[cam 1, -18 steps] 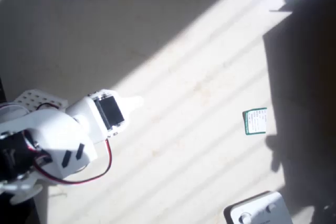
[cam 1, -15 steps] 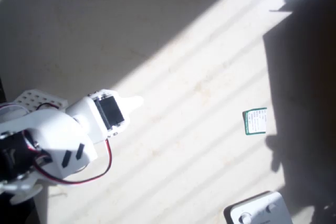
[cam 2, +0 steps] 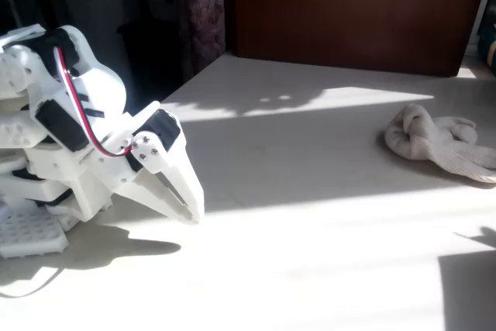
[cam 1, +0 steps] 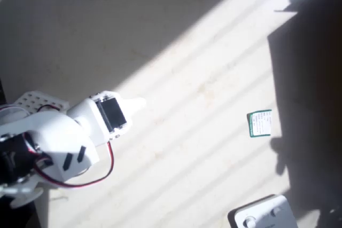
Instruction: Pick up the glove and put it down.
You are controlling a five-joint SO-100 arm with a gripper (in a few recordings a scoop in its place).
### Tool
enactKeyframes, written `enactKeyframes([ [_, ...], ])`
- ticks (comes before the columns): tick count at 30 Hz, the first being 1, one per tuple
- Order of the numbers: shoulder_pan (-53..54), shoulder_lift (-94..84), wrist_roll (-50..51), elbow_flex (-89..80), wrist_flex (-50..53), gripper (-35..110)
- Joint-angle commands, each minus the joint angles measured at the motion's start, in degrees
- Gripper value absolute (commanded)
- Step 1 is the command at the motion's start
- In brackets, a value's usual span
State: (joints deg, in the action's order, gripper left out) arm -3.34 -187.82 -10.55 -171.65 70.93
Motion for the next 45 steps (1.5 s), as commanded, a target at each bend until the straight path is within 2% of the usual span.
enactKeyframes([
  [1, 0.09, -0.35, 0.00, 0.26, 0.00, 0],
  [45, 0.53, -0.09, 0.18, 1.76, -0.09, 0],
])
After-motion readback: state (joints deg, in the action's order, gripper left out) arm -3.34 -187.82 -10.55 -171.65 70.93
